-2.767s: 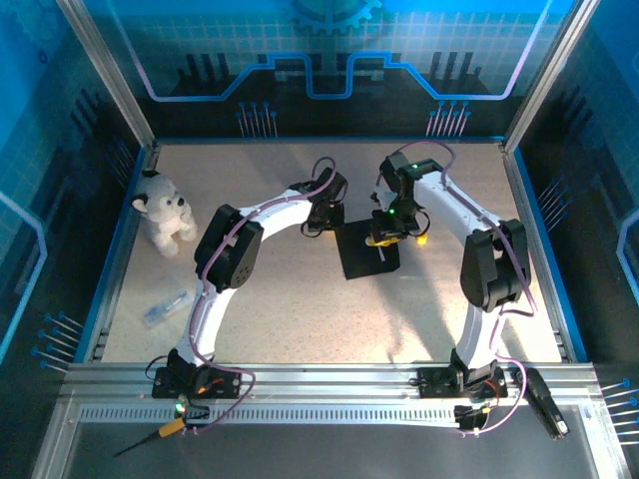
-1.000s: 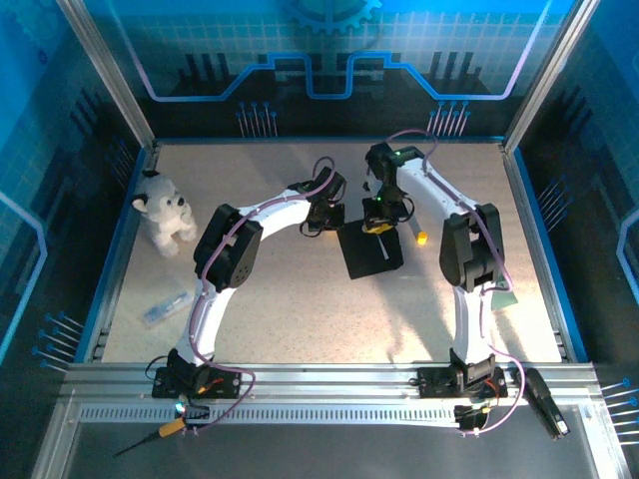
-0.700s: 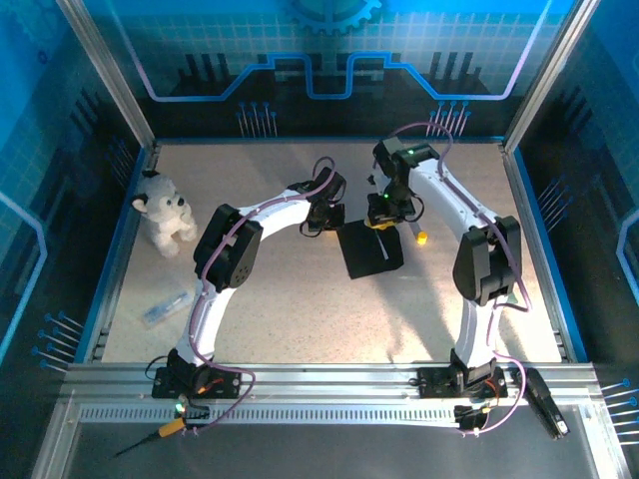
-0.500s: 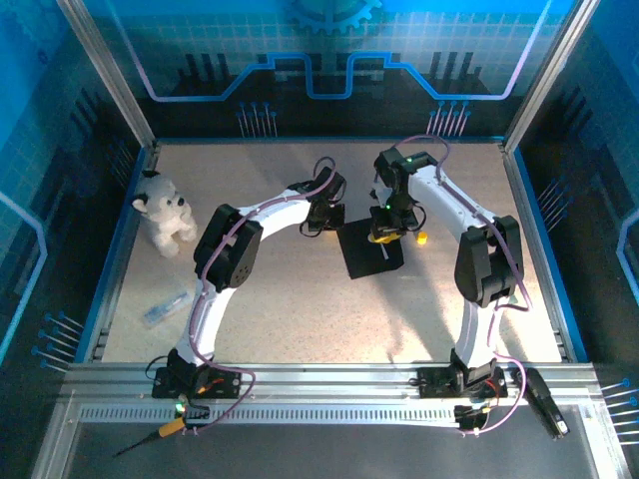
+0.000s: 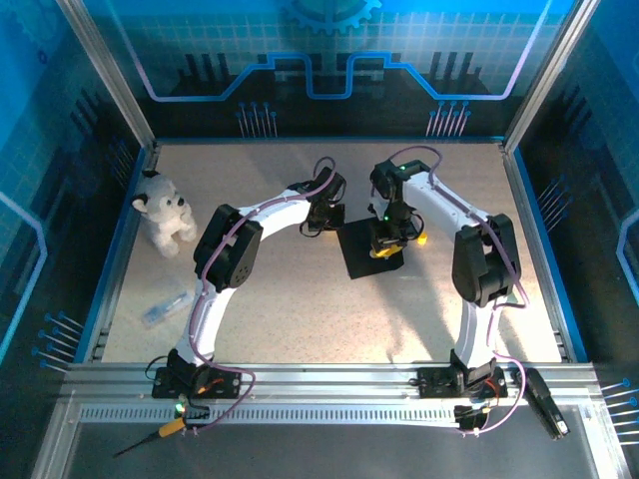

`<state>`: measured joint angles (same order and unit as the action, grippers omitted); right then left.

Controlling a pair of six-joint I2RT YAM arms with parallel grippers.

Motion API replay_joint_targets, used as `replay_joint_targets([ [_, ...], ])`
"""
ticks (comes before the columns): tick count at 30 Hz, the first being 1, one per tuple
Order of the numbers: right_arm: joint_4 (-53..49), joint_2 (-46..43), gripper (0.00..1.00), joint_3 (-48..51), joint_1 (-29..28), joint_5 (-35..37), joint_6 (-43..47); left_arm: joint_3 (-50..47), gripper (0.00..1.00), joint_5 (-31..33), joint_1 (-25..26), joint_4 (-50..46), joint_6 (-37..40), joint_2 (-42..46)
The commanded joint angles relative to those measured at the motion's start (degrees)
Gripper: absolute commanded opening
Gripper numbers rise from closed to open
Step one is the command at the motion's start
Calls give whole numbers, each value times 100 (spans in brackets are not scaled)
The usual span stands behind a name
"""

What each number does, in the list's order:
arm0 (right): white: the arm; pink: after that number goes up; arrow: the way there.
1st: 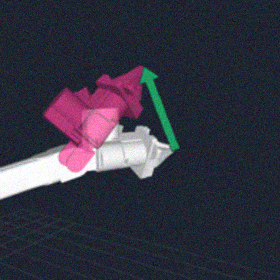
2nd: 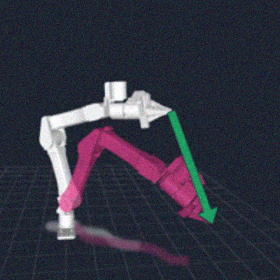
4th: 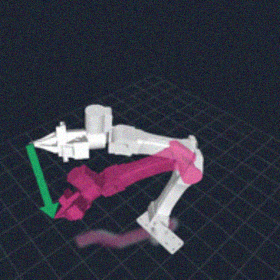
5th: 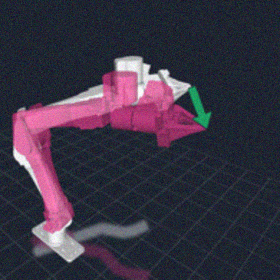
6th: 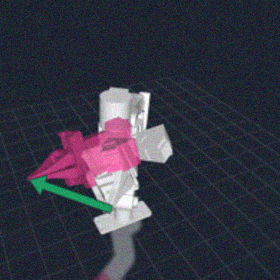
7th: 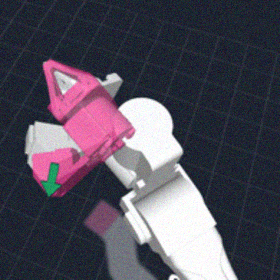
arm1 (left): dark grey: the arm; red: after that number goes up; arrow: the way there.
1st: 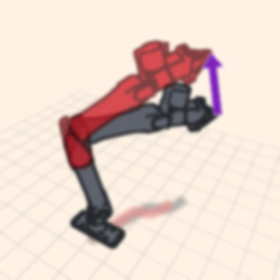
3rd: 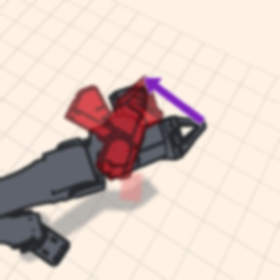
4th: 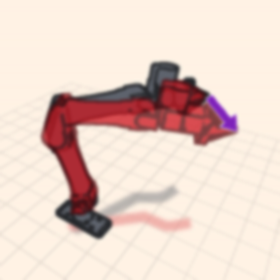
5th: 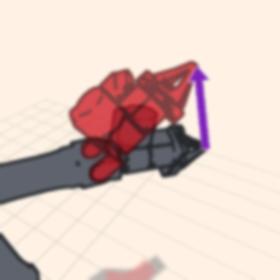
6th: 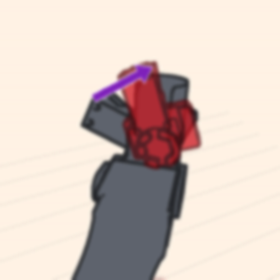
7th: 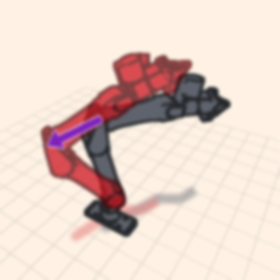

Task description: Place the letter into the envelope and seal it

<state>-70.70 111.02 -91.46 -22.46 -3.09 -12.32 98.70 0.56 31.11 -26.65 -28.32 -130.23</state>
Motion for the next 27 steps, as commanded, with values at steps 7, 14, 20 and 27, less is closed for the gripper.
replay_joint_targets([
  [7, -93, 590, 4, -184, -65, 224, 71, -65, 0, -91, -13, -200, 127, 55],
  [14, -76, 1009, 4, -630, -61, 204, 16, -41, 0, -101, -9, -201, 160, 19],
  [20, -58, 1396, 3, -1028, -48, 239, -8, -40, 0, -112, -10, -191, 185, 2],
  [27, 164, 1589, 2, -1335, 56, 351, -213, -88, 0, -109, -2, -192, 186, 6],
])
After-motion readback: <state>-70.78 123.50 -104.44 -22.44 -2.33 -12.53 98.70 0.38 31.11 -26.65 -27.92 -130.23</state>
